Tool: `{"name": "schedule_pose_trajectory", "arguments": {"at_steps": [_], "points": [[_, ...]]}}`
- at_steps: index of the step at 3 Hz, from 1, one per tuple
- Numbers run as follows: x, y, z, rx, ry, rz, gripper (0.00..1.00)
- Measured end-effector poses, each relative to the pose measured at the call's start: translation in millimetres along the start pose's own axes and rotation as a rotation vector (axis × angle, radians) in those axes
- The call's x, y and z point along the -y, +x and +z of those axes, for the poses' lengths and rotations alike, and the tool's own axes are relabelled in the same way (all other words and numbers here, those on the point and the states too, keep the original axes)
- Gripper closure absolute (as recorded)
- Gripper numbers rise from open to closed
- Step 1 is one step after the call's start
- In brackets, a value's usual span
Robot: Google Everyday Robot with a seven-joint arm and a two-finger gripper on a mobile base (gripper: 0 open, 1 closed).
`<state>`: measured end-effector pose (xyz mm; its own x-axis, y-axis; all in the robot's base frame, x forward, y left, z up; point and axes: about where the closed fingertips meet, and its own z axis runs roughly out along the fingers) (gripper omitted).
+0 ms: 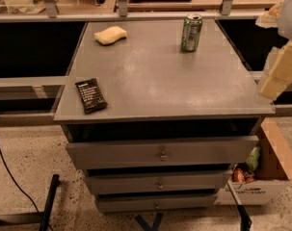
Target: Knock green can over
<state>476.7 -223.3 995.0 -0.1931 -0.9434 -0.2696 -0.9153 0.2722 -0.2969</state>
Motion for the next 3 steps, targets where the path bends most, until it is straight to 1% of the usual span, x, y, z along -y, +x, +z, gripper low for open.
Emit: {"name": "schedule_pose_trajectory", "arguments": {"at_steps": [1, 2, 3], "points": [[51.6, 3.1, 11.6, 0.040, 0.019, 0.013, 0.00], [98.7, 7.1, 31.4, 0.072, 0.033, 0.037, 0.00], [134.4, 11.4, 64.6, 0.168, 0.034, 0.077, 0.00]]}}
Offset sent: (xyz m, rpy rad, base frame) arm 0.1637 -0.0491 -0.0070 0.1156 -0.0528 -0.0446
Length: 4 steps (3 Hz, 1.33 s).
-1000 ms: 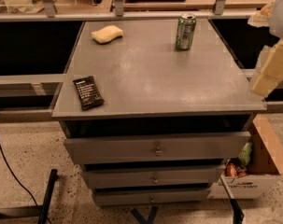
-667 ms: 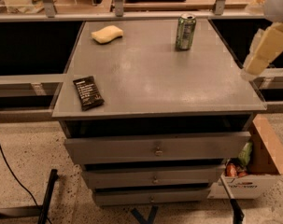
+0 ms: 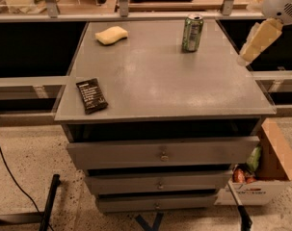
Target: Knock green can over
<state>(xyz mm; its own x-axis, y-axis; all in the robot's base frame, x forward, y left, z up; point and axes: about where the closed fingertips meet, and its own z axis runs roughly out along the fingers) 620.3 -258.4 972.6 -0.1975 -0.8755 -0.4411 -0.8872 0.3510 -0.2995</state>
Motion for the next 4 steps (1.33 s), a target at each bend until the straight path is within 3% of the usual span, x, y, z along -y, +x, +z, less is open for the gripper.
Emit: {"name": "schedule_pose_trajectory", "arguments": {"at_steps": [1, 3, 4], "points": [[24.2, 11.5, 32.5, 0.165, 0.006, 0.059, 0.00], [63.4, 5.5, 60.5, 0.460, 0.062, 0.130, 0.00], [80.5, -4.2, 69.2, 0.524, 0.096, 0.169, 0.00]]}}
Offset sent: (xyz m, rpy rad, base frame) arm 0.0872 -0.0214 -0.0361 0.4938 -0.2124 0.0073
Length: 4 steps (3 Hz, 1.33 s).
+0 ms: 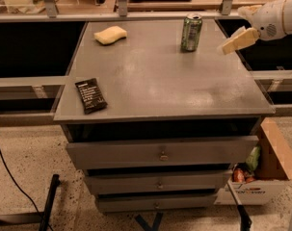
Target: Knock green can over
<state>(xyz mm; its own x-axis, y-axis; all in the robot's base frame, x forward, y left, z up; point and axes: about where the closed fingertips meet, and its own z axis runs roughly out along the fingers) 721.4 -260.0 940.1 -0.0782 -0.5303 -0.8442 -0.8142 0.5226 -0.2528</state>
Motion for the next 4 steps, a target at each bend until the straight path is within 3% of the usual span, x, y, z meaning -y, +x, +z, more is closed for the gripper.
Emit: {"name": "schedule_pose_trajectory", "arguments": {"at_steps": [1, 3, 4], "points": [[0.0, 0.0, 0.2, 0.000, 0.000, 0.000, 0.00], [16.2, 5.1, 26.1, -0.003, 0.100, -0.013, 0.00], [19.8, 10.8, 43.1, 0.035, 0.123, 0.004, 0.00]]}}
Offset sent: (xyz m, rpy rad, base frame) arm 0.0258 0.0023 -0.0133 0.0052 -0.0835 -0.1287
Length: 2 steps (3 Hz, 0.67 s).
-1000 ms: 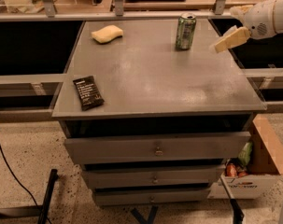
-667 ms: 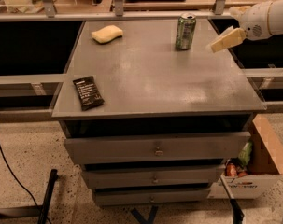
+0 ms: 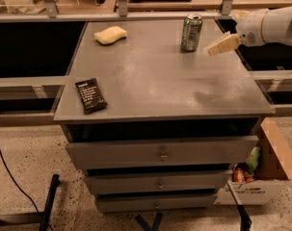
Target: Knock green can over
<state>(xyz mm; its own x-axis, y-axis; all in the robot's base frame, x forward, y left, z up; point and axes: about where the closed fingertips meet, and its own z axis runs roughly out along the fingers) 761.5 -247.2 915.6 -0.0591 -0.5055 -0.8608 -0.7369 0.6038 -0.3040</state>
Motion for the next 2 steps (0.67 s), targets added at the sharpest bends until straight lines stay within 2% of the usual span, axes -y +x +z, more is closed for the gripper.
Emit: {"name": "schedule_pose_trajectory", "arguments": {"at_steps": [2], "points": [[2.9, 10.0, 41.7, 0.083, -0.016, 0.038, 0.00]]}}
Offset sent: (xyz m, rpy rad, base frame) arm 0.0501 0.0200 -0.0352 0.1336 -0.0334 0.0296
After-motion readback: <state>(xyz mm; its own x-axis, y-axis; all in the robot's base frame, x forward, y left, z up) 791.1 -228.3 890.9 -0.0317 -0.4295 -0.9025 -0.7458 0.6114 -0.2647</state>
